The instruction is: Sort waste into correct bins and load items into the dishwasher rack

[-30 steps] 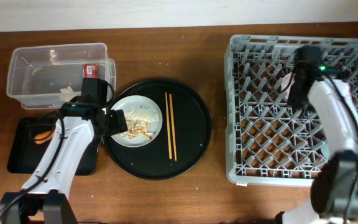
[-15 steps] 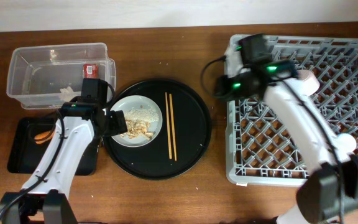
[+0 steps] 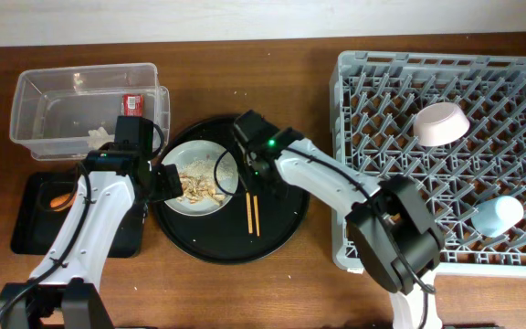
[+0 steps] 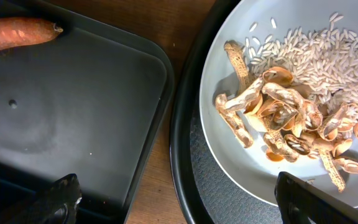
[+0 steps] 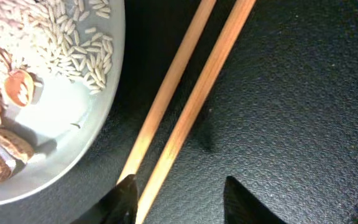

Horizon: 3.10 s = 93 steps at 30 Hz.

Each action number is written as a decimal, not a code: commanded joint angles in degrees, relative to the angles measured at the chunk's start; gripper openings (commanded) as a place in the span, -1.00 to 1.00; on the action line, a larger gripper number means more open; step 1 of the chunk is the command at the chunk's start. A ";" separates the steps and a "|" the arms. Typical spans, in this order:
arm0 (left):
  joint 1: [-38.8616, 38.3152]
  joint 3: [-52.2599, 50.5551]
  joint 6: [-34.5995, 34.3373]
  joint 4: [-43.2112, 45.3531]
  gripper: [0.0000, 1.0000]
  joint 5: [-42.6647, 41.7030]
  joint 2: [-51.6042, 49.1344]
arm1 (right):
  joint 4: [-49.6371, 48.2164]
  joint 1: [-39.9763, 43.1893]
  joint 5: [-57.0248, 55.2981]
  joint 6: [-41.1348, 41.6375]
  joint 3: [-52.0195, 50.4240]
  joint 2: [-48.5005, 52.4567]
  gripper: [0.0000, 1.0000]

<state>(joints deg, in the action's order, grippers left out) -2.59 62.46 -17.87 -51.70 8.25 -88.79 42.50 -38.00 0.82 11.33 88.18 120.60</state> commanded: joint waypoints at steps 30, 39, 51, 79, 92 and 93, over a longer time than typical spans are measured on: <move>0.26 0.04 -0.76 -0.28 0.98 0.74 1.01 | 3.96 -1.79 -0.07 14.71 -0.52 3.78 -0.92; 0.26 0.04 -0.76 -0.26 0.98 0.59 1.01 | 8.24 4.31 0.66 12.85 1.70 -7.23 -0.92; 0.24 0.04 -0.76 -0.24 0.98 0.57 1.01 | 23.17 26.10 -3.80 4.68 -0.70 -22.97 -0.92; 0.24 0.04 -0.79 -0.04 0.98 0.57 1.01 | 6.43 13.68 9.31 2.45 -6.43 -22.36 -0.08; 0.24 0.04 -0.79 -0.04 0.98 0.57 1.01 | -4.09 -1.14 6.10 5.68 -6.43 -5.42 -0.07; 0.24 0.04 -0.79 -0.04 0.98 0.57 1.01 | -5.01 -1.53 5.92 5.90 -6.43 -4.68 -0.06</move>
<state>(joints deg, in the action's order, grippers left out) -2.59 62.46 -17.87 -51.66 8.43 -88.79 39.29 -38.02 7.53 16.49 80.90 113.58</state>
